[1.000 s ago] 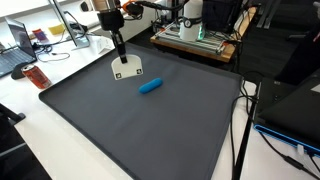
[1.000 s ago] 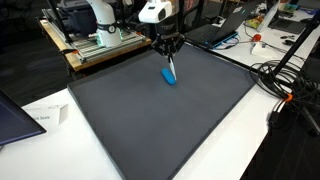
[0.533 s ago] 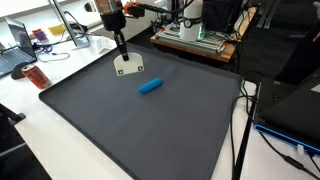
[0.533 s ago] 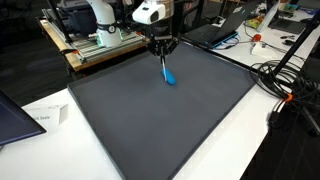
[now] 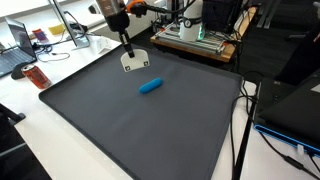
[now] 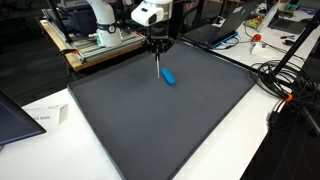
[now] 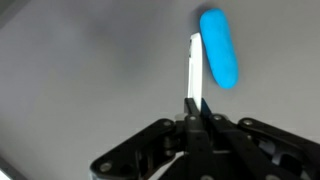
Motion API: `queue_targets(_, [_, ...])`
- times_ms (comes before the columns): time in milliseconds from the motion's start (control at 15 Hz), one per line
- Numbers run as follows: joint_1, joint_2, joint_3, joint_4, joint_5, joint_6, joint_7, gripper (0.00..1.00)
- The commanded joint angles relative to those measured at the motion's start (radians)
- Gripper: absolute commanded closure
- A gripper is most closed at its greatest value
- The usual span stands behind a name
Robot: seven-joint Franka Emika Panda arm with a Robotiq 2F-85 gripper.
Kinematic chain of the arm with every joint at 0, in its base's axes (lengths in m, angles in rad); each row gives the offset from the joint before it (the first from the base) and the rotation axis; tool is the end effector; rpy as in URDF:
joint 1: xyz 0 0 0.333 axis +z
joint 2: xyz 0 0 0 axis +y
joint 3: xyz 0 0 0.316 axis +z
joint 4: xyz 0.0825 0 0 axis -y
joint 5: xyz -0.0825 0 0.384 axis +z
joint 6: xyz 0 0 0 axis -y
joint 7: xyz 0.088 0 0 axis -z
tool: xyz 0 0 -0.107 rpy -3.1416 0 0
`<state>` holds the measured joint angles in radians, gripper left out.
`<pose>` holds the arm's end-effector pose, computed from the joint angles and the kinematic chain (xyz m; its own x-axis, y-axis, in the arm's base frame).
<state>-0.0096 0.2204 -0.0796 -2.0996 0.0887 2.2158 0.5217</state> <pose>0.5615 -0.0467 0.3071 0.7803 -0.6150 -0.1140 -0.6180 -0.7861 0.0107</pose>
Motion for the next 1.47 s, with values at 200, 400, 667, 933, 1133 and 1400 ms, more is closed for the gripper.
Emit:
queue_targets(200, [0.025, 0.021, -0.006, 0.064, -0.073, -0.137, 0.090, 0.99])
queue_targets(400, [0.041, 0.044, -0.004, 0.090, -0.113, -0.168, 0.128, 0.99])
queue_targets(667, [0.063, 0.082, -0.002, 0.125, -0.157, -0.190, 0.164, 0.99])
queue_targets(933, [0.088, 0.122, -0.002, 0.152, -0.196, -0.197, 0.195, 0.99])
queue_targets(1133, [0.102, 0.152, -0.003, 0.169, -0.210, -0.194, 0.220, 0.99])
queue_targets(1400, [0.125, 0.186, -0.008, 0.191, -0.254, -0.210, 0.259, 0.99])
